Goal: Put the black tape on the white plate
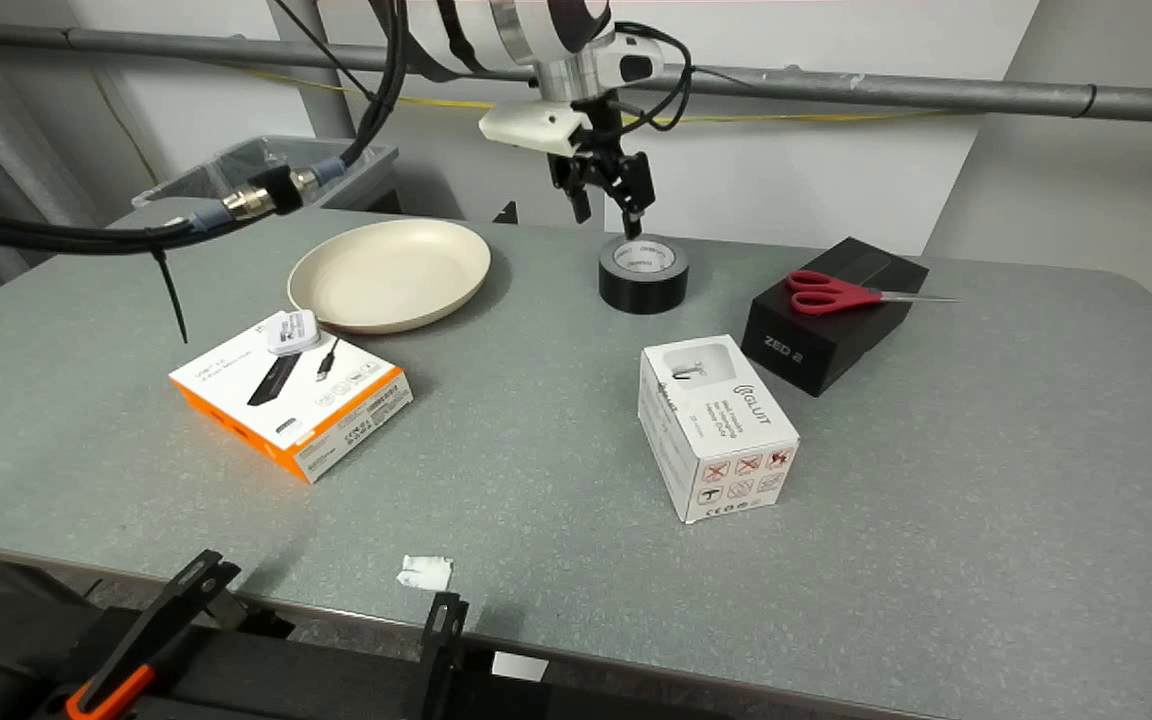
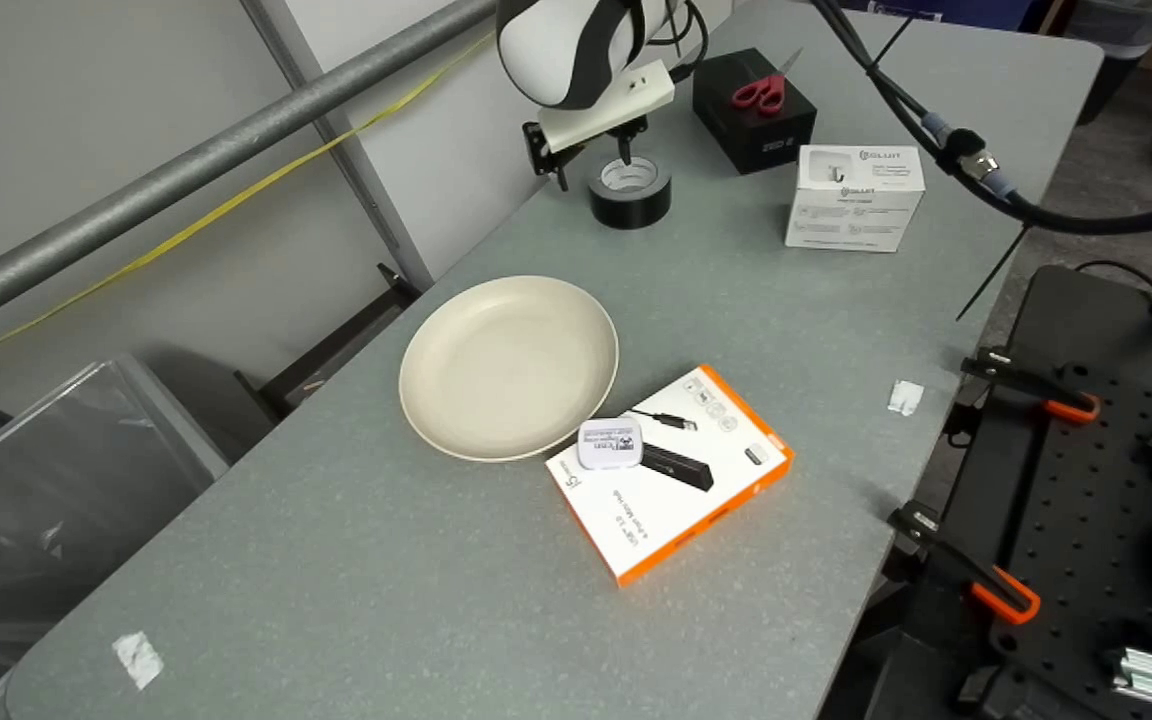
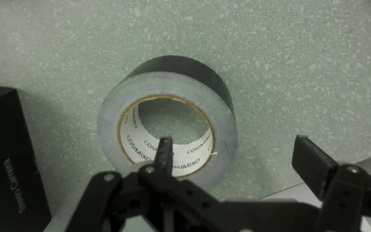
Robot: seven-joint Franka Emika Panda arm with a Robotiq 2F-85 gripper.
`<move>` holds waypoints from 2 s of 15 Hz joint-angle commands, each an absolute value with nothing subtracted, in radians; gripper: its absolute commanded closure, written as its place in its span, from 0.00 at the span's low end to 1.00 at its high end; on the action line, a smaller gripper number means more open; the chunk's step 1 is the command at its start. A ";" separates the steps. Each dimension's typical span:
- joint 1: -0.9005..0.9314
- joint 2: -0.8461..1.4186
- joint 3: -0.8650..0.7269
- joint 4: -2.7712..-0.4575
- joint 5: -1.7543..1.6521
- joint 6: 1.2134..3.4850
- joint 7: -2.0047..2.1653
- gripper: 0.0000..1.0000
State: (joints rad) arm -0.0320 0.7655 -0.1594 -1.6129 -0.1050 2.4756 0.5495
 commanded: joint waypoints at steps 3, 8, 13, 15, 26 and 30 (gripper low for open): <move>-0.042 0.940 -0.165 -1.378 -0.011 2.345 0.537 0.28; -0.057 1.003 -0.169 -1.270 0.016 2.281 0.537 0.55; -0.074 1.035 -0.157 -1.175 0.022 2.161 0.529 0.95; -0.072 1.020 -0.147 -1.161 0.033 2.111 0.521 0.93; 0.104 0.655 -0.072 -1.558 -0.070 2.333 0.271 0.93; 0.133 0.620 -0.010 -1.662 -0.067 2.376 0.179 0.93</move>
